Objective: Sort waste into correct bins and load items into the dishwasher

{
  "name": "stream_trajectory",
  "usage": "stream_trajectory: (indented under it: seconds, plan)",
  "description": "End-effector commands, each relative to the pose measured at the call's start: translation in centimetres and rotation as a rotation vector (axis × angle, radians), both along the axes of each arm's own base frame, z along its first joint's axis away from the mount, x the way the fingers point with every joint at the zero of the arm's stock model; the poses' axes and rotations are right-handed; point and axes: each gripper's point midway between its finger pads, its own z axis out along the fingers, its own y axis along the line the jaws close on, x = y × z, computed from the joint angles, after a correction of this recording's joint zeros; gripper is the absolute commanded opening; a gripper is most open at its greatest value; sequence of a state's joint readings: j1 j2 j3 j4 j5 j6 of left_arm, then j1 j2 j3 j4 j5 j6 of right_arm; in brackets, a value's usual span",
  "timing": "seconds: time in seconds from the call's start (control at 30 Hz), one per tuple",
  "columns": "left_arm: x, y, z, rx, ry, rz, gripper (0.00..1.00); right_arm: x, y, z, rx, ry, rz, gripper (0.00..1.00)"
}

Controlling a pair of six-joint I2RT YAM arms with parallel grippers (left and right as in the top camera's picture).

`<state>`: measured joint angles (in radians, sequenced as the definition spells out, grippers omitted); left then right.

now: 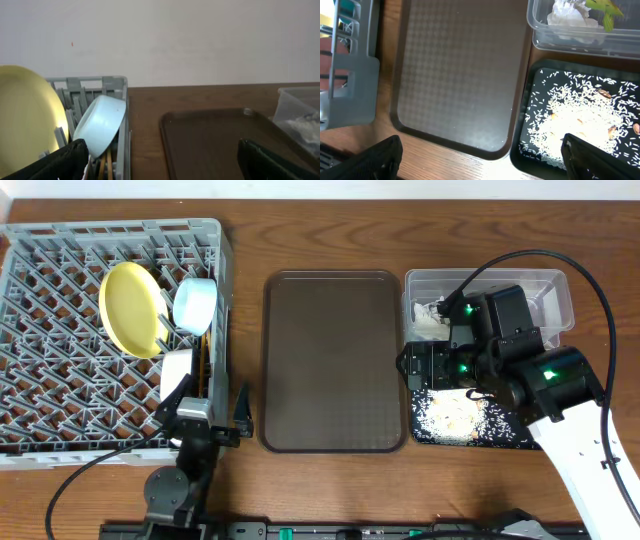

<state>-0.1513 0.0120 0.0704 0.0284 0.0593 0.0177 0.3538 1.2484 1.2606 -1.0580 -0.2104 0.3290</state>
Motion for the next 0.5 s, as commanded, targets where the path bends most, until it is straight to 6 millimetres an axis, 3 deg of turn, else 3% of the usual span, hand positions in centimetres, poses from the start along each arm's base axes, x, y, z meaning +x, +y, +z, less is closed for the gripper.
stream_trajectory:
  seconds: [0.0, 0.1, 0.3, 0.47]
  plan:
    - [0.2, 0.3, -1.0, -0.015, 0.006, 0.017, 0.95, -0.1, 0.2, 0.0, 0.004, 0.003, 0.005, 0.99]
    - [0.4, 0.2, -2.5, -0.010, 0.038, 0.016, 0.95, -0.1, 0.2, 0.0, 0.004, 0.003, 0.005, 0.99]
    - [0.4, 0.2, -2.8, -0.008, 0.049, 0.016, 0.95, -0.1, 0.2, 0.0, 0.004, 0.003, 0.005, 0.99]
    - [0.3, 0.3, -4.4, 0.002, 0.113, 0.016, 0.95, -0.1, 0.2, 0.0, 0.004, 0.003, 0.005, 0.99]
